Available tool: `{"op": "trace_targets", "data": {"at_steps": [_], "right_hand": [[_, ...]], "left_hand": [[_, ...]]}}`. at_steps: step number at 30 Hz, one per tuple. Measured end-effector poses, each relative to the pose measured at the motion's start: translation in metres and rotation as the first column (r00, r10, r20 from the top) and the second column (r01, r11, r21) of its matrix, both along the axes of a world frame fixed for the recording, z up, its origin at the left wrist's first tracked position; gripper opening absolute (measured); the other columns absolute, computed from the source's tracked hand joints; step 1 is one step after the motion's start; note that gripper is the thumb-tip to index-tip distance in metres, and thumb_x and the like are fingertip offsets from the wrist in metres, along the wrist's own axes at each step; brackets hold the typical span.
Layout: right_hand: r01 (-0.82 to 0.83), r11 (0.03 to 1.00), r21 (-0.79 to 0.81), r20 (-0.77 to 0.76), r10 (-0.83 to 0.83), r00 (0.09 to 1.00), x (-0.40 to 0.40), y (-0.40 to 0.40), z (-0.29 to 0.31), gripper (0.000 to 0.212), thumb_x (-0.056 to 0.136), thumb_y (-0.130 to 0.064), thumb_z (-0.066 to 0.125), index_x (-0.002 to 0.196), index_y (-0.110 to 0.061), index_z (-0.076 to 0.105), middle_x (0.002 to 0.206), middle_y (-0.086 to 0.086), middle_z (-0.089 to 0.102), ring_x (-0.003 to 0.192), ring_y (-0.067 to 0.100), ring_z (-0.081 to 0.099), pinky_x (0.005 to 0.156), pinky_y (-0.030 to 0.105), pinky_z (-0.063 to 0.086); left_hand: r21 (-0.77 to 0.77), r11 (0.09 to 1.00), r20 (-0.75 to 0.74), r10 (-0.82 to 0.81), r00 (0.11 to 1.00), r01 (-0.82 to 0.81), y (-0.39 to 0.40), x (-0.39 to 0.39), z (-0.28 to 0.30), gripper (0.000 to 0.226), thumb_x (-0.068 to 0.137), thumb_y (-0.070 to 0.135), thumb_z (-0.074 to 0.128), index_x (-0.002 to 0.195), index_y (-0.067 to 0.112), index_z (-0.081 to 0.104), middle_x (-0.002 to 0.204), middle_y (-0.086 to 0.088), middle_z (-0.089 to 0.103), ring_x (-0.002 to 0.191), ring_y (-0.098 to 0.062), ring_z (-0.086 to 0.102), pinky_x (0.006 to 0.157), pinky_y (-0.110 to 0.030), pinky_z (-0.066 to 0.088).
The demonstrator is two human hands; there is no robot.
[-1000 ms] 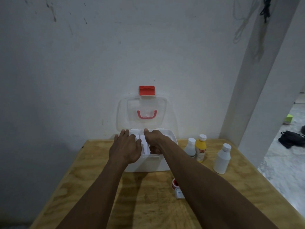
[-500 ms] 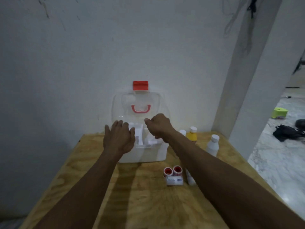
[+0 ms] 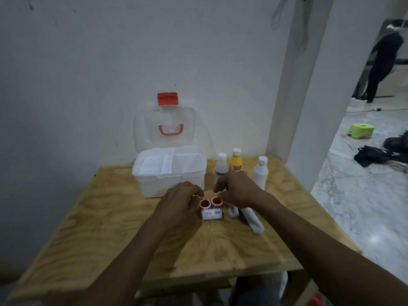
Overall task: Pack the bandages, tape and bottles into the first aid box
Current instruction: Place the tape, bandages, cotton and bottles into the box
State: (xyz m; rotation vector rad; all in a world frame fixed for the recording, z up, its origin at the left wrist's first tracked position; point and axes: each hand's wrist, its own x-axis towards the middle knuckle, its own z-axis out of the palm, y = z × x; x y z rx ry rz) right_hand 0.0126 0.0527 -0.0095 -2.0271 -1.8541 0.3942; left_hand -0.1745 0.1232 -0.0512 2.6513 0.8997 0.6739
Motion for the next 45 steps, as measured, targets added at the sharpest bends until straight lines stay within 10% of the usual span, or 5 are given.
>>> {"op": "trace_targets", "data": {"at_steps": [16, 23, 30, 45], "right_hand": [[-0.004, 0.999, -0.052, 0.188, 0.014, 0.982, -0.005, -0.004, -0.021, 0.028, 0.092, -0.041, 0.063, 0.113, -0.025, 0.072, 0.121, 0.000, 0.067, 0.118, 0.021, 0.053, 0.097, 0.043, 0.033], [-0.041, 0.987, 0.154, 0.093, 0.026, 0.995, -0.013, -0.007, 0.008, 0.028, 0.090, -0.045, 0.065, 0.107, -0.025, 0.076, 0.106, -0.002, 0.075, 0.097, 0.016, 0.066, 0.075, 0.031, 0.046], [-0.076, 0.953, 0.293, 0.018, 0.074, 0.997, -0.051, 0.033, 0.059, 0.029, 0.091, -0.044, 0.065, 0.106, -0.022, 0.075, 0.110, -0.001, 0.074, 0.098, 0.020, 0.066, 0.089, 0.043, 0.051], [-0.133, 0.972, 0.194, 0.193, 0.095, 0.977, -0.102, 0.168, 0.056, 0.025, 0.091, -0.026, 0.070, 0.113, -0.014, 0.074, 0.109, 0.006, 0.074, 0.089, 0.022, 0.068, 0.082, 0.043, 0.057]], "left_hand": [[-0.008, 0.998, -0.118, 0.059, 0.991, -0.060, -0.007, -0.002, -0.011, 0.022, 0.090, 0.040, 0.063, 0.091, 0.022, 0.075, 0.090, 0.002, 0.068, 0.079, -0.015, 0.061, 0.068, -0.039, 0.052], [0.050, 0.995, 0.118, 0.084, 0.989, -0.090, -0.011, -0.025, 0.014, 0.015, 0.088, 0.030, 0.070, 0.100, 0.022, 0.075, 0.104, 0.004, 0.074, 0.089, -0.011, 0.066, 0.076, -0.026, 0.052], [0.076, 0.954, 0.237, 0.266, 0.934, -0.291, 0.021, -0.065, 0.068, 0.028, 0.091, 0.044, 0.063, 0.099, 0.020, 0.075, 0.101, 0.005, 0.073, 0.081, -0.008, 0.063, 0.073, -0.029, 0.052], [-0.018, 0.916, 0.035, 0.401, 0.915, -0.401, 0.130, -0.080, 0.075, 0.030, 0.088, 0.040, 0.067, 0.105, 0.016, 0.075, 0.105, -0.006, 0.074, 0.093, -0.022, 0.068, 0.082, -0.042, 0.058]]}}
